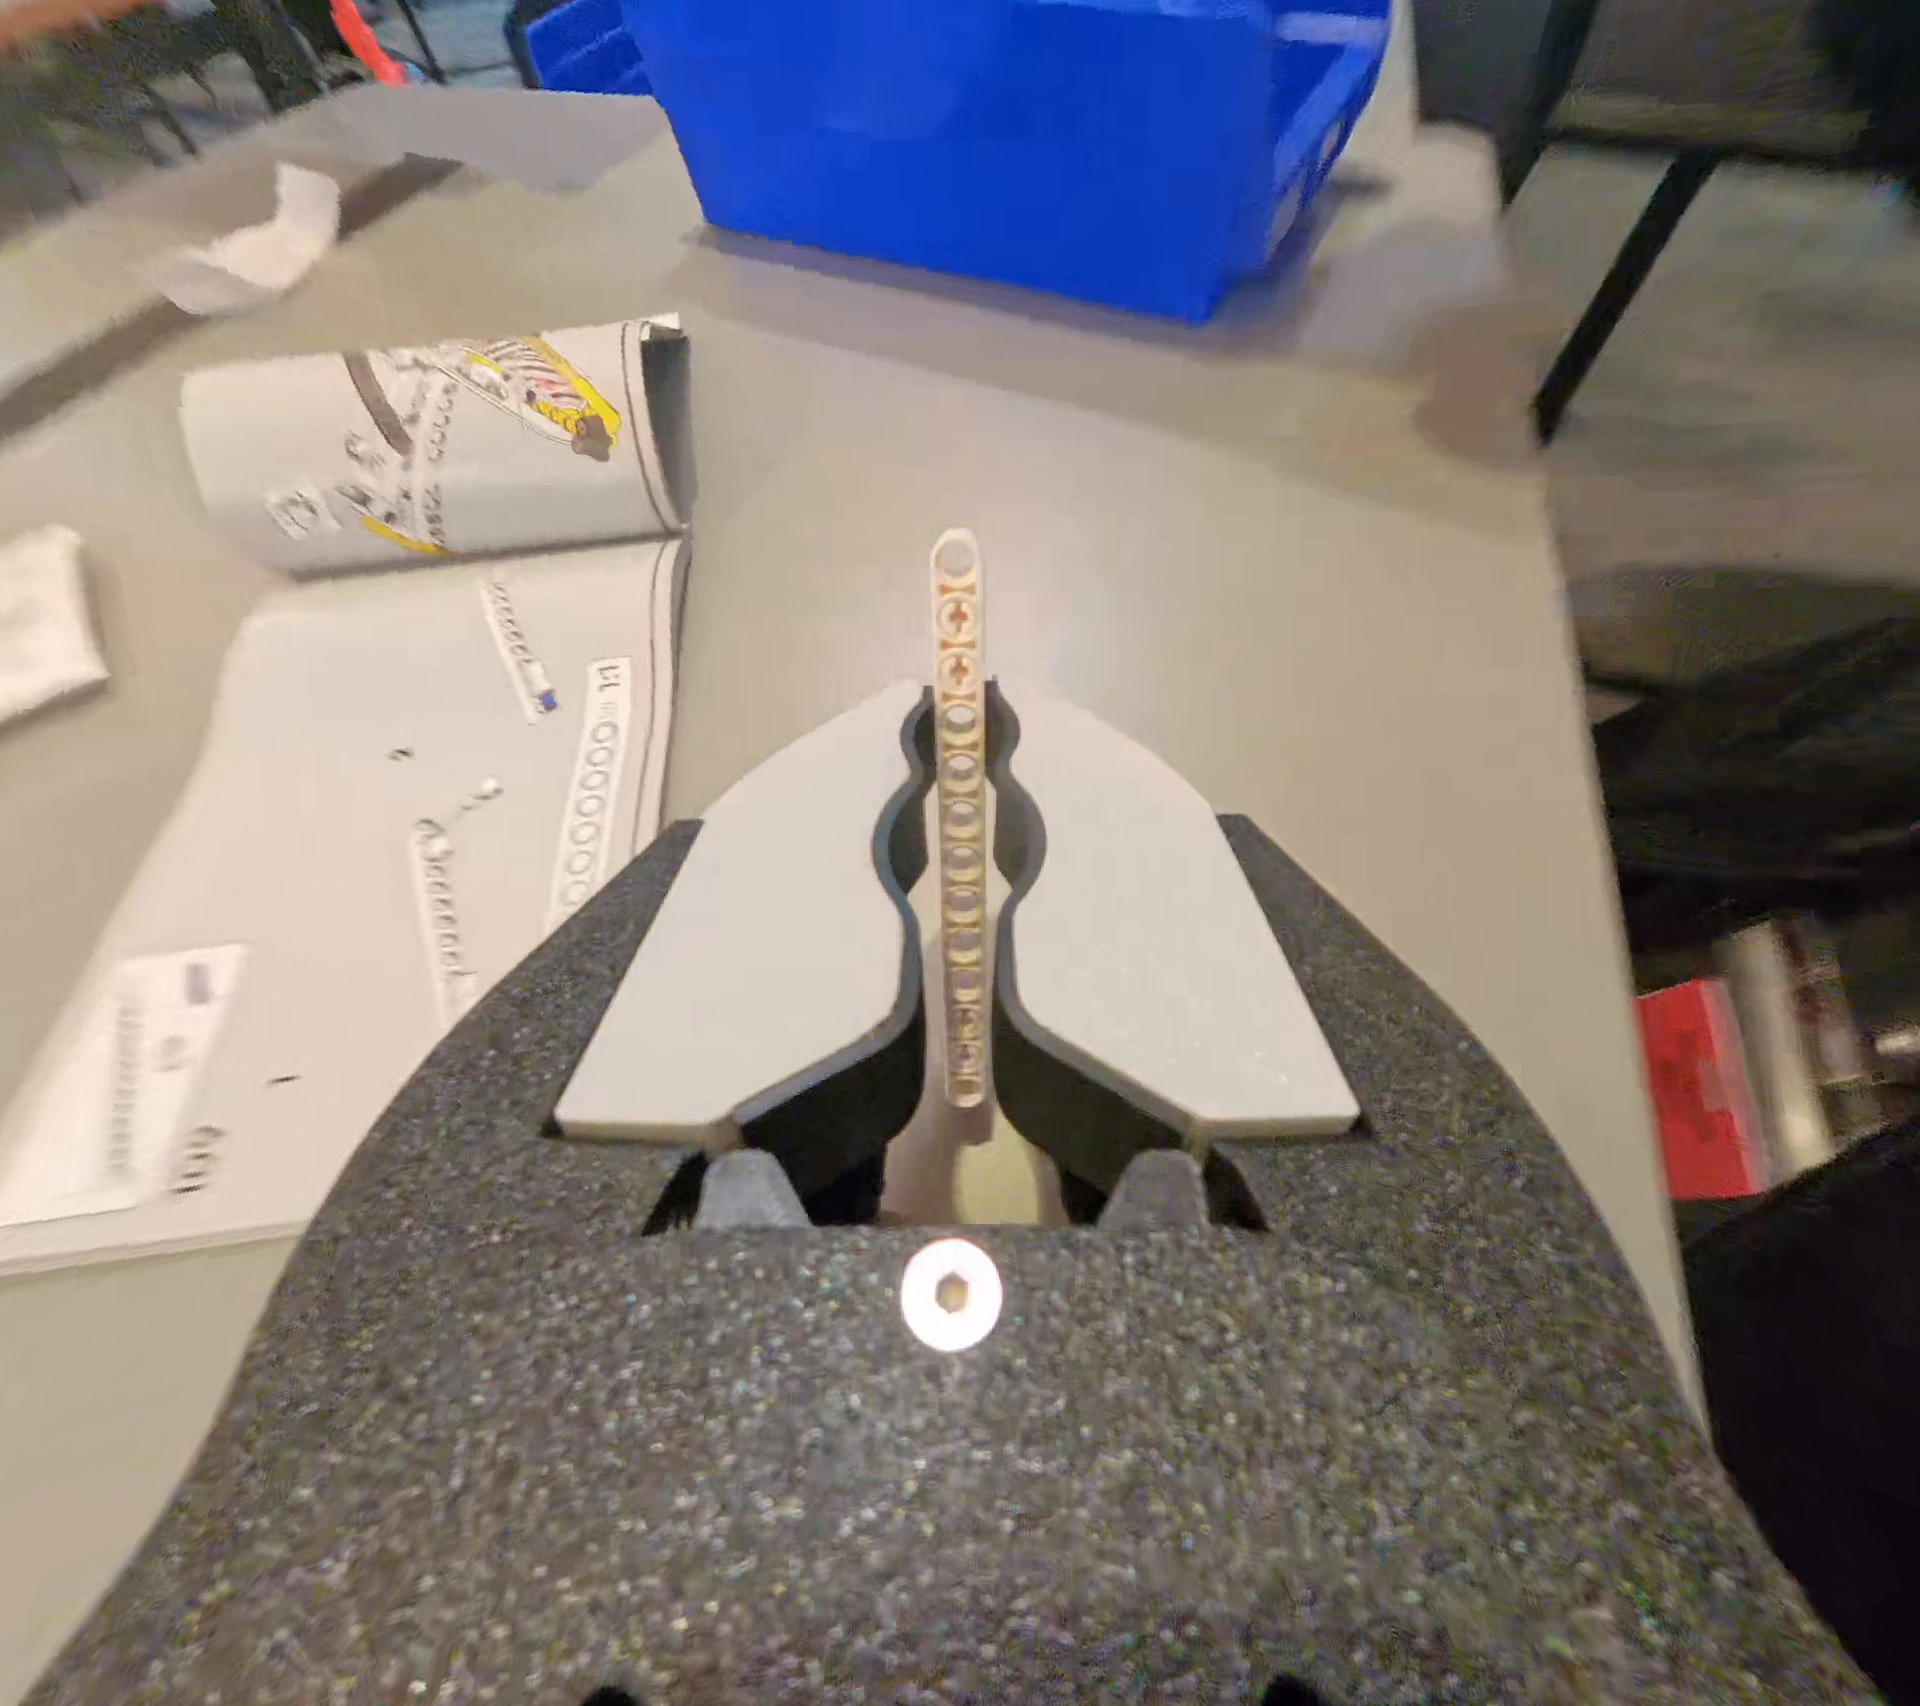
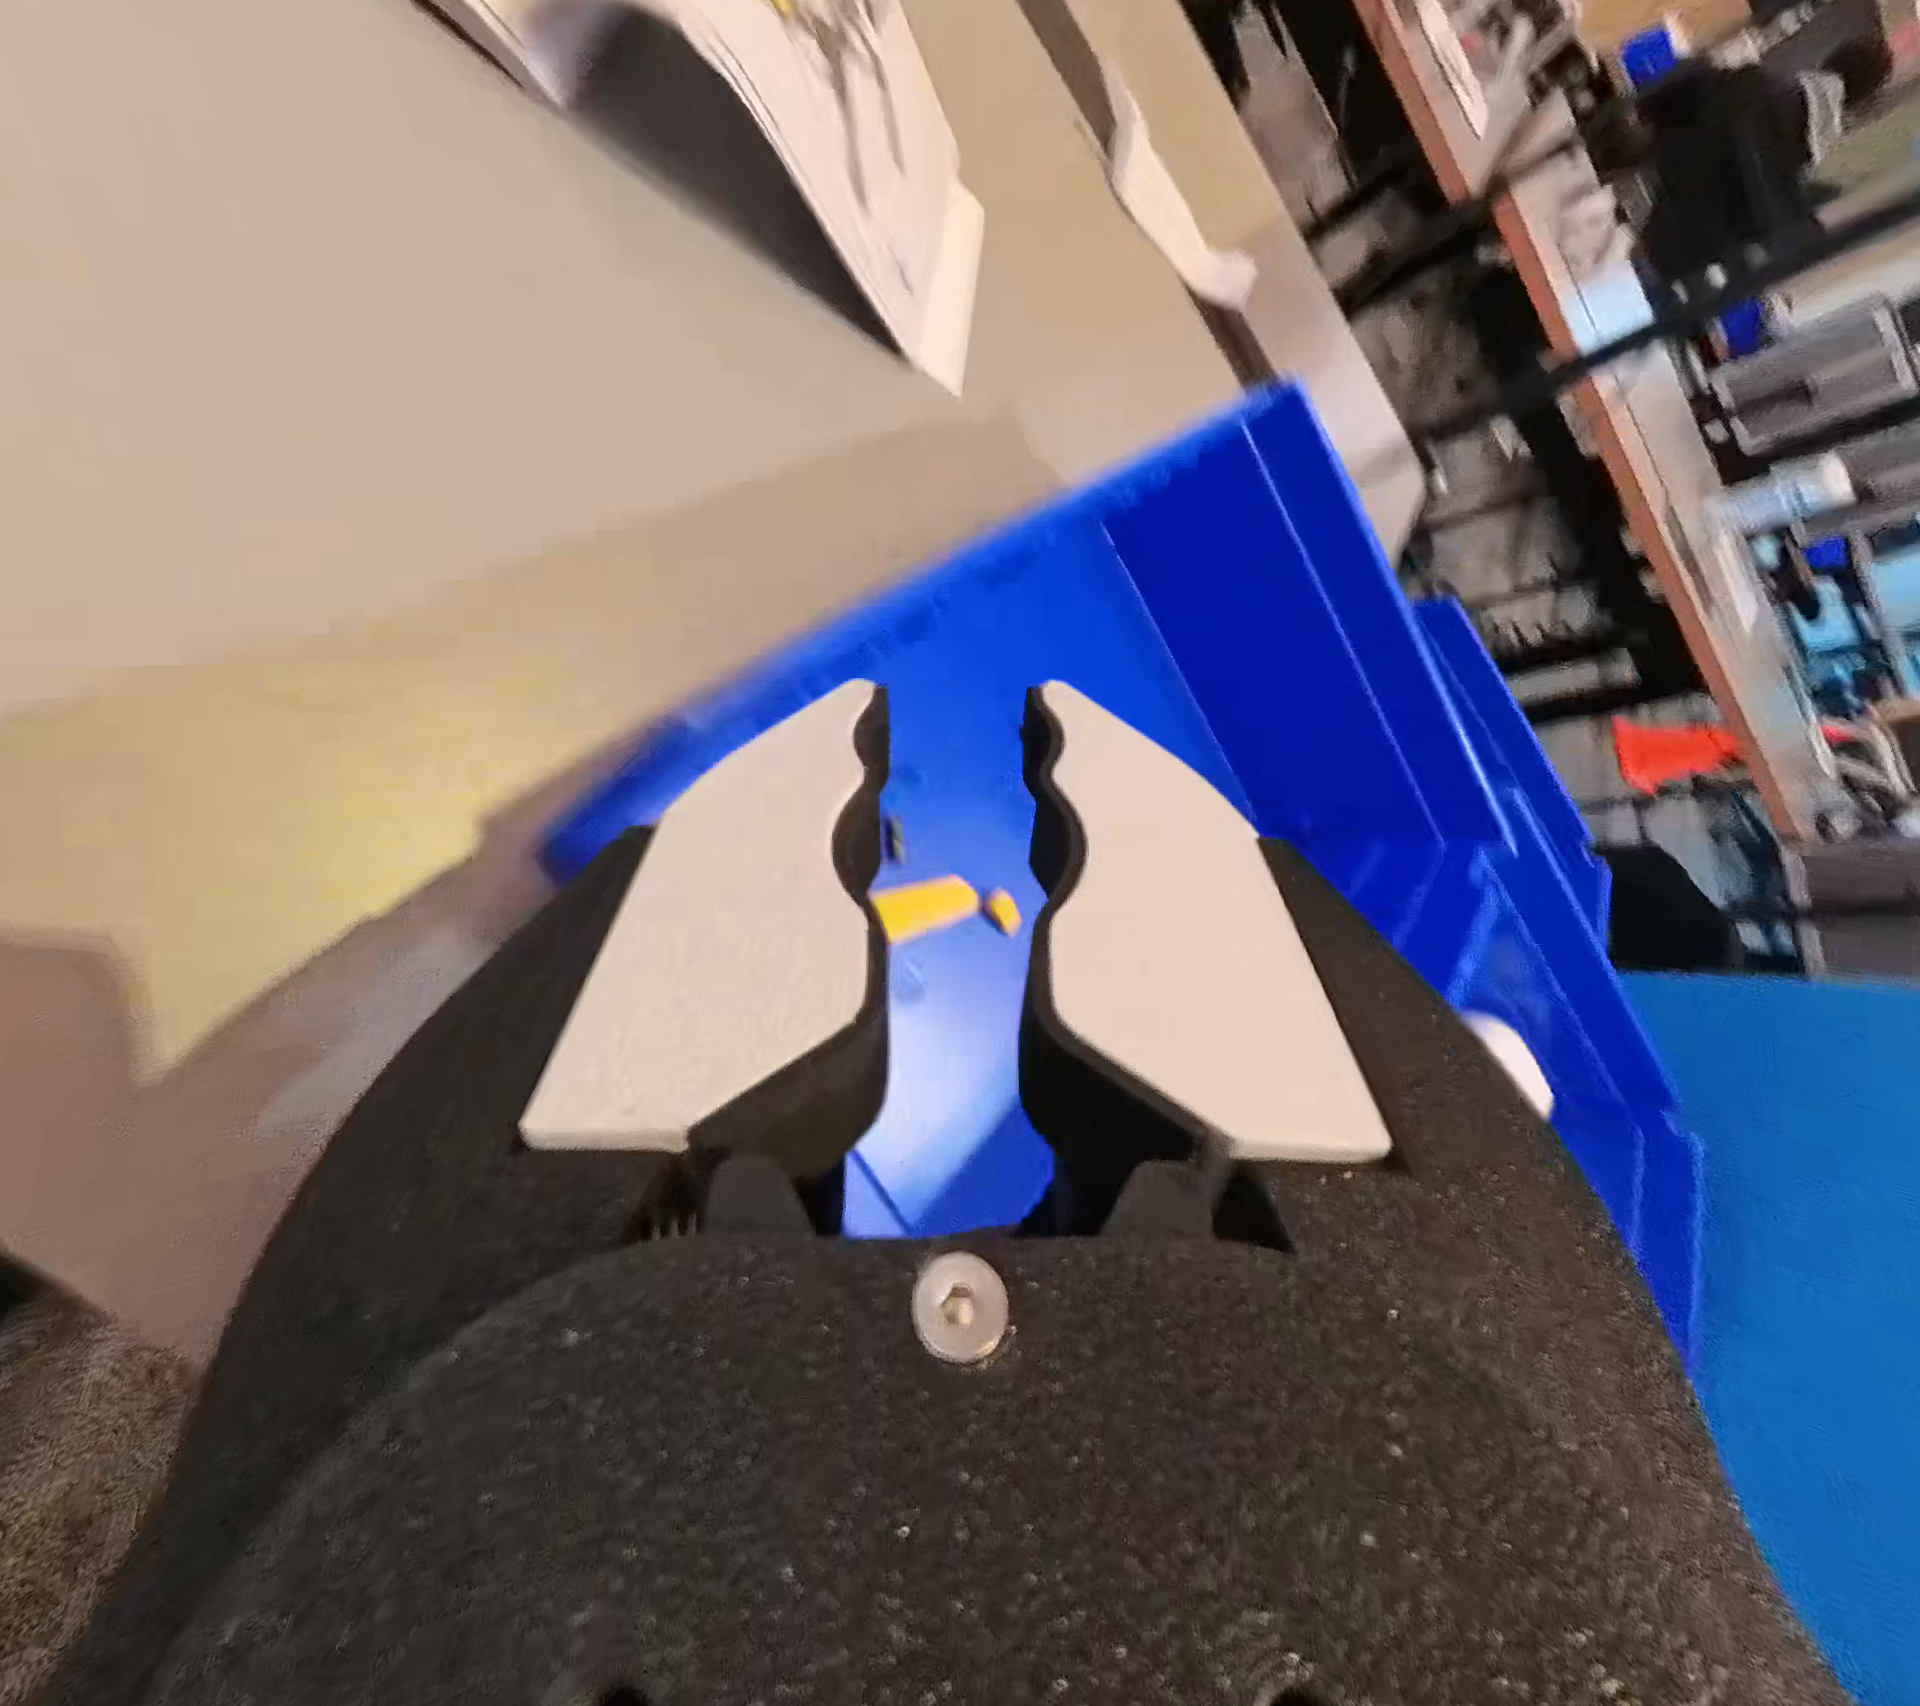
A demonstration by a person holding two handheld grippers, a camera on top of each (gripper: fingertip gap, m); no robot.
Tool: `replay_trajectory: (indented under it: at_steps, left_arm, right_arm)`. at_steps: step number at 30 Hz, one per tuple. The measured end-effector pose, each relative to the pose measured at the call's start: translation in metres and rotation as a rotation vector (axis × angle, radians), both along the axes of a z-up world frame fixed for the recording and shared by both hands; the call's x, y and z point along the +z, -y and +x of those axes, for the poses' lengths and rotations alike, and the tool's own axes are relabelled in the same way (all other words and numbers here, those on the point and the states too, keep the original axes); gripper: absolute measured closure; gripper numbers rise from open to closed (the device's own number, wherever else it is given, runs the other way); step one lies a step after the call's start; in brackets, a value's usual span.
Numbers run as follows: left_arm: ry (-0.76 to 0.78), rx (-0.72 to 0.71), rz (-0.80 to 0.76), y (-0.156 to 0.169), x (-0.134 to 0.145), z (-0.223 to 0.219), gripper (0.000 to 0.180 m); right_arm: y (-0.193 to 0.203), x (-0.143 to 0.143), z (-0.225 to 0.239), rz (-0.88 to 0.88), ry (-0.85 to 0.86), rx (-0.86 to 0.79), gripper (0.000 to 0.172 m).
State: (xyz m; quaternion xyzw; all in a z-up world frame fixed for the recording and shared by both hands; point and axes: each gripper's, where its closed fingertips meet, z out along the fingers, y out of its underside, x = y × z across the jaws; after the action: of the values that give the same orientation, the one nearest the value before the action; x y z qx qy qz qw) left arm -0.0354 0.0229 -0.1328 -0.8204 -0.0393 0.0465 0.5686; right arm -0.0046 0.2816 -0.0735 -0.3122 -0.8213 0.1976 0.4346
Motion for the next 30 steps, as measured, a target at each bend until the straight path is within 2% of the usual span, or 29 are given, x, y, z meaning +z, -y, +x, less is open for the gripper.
replay_trajectory:
  at_steps: [2, 4, 8, 11, 15, 20, 21, 30]
  left_arm:
    - [0.164, -0.022, 0.070, 0.000, 0.006, -0.002, 0.172]
    - [0.266, -0.041, 0.111, 0.001, 0.009, -0.003, 0.172]
    - [0.302, -0.113, 0.128, 0.002, 0.011, 0.005, 0.172]
    - [0.280, -0.179, 0.118, 0.004, 0.011, 0.014, 0.172]
    - [0.256, -0.252, 0.106, 0.008, 0.010, 0.024, 0.172]
    - [0.254, -0.311, 0.070, 0.006, 0.005, 0.032, 0.172]
    - [0.257, -0.310, 0.061, 0.006, 0.003, 0.031, 0.172]
    - [0.284, -0.244, 0.106, 0.005, 0.008, 0.019, 0.172]
  right_arm:
    - [0.049, 0.004, 0.001, -0.045, 0.018, 0.116, 0.151]
    - [0.104, -0.001, 0.001, -0.110, 0.054, 0.249, 0.153]
    - [0.213, -0.023, -0.002, -0.359, 0.167, 0.539, 0.153]
    - [0.253, -0.034, -0.015, -0.504, 0.239, 0.631, 0.153]
    - [0.275, -0.033, -0.016, -0.667, 0.338, 0.733, 0.153]
    - [0.285, -0.038, -0.011, -0.736, 0.407, 0.794, 0.155]
    - [0.285, -0.039, -0.011, -0.741, 0.410, 0.799, 0.164]
    - [0.280, -0.040, -0.020, -0.823, 0.346, 0.787, 0.164]
